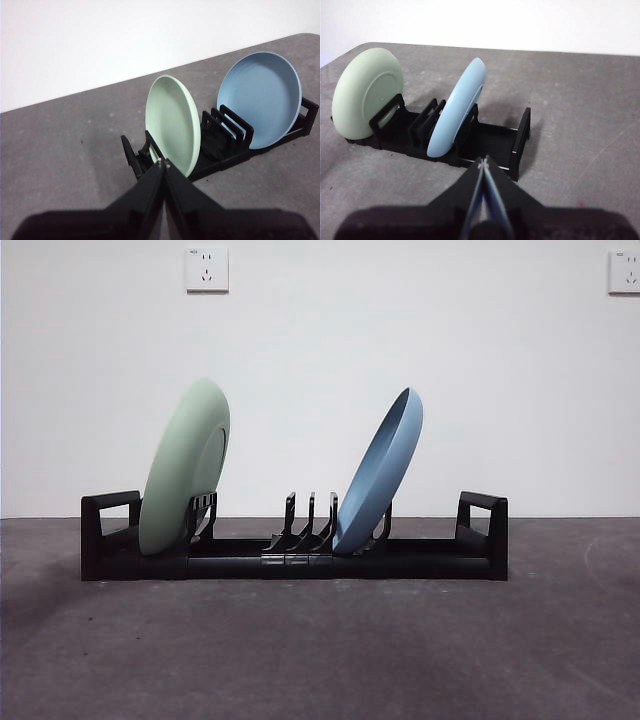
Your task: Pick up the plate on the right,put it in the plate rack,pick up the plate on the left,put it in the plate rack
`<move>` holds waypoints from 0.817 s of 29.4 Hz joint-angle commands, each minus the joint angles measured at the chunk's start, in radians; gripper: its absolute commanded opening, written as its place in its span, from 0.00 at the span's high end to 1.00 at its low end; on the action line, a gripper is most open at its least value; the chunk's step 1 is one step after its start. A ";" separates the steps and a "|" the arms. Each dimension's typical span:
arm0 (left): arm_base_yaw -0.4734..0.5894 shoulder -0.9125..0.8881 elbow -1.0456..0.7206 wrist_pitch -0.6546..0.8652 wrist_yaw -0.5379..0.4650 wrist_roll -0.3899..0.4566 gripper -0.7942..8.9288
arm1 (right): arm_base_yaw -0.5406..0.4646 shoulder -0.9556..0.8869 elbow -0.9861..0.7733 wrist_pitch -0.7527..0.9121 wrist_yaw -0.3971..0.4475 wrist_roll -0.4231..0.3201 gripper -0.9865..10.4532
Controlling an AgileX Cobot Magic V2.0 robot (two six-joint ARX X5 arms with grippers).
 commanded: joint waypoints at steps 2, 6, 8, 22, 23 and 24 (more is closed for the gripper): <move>0.003 -0.002 -0.005 -0.024 -0.007 -0.012 0.92 | 0.001 0.003 -0.008 0.006 0.003 0.019 0.91; 0.003 -0.002 -0.005 -0.031 -0.003 -0.012 0.92 | 0.001 0.004 -0.008 0.007 0.003 0.019 0.91; 0.003 -0.002 -0.005 -0.031 -0.003 -0.012 0.92 | 0.001 0.004 -0.008 0.007 0.003 0.019 0.91; 0.159 -0.146 -0.225 0.133 0.058 0.091 0.92 | 0.001 0.004 -0.008 0.006 0.003 0.019 0.91; 0.188 -0.181 -0.279 0.185 0.080 0.091 0.92 | 0.001 0.004 -0.008 0.007 0.003 0.019 0.91; 0.217 -0.217 -0.334 0.234 0.100 0.089 0.92 | 0.001 0.004 -0.008 0.007 0.003 0.019 0.91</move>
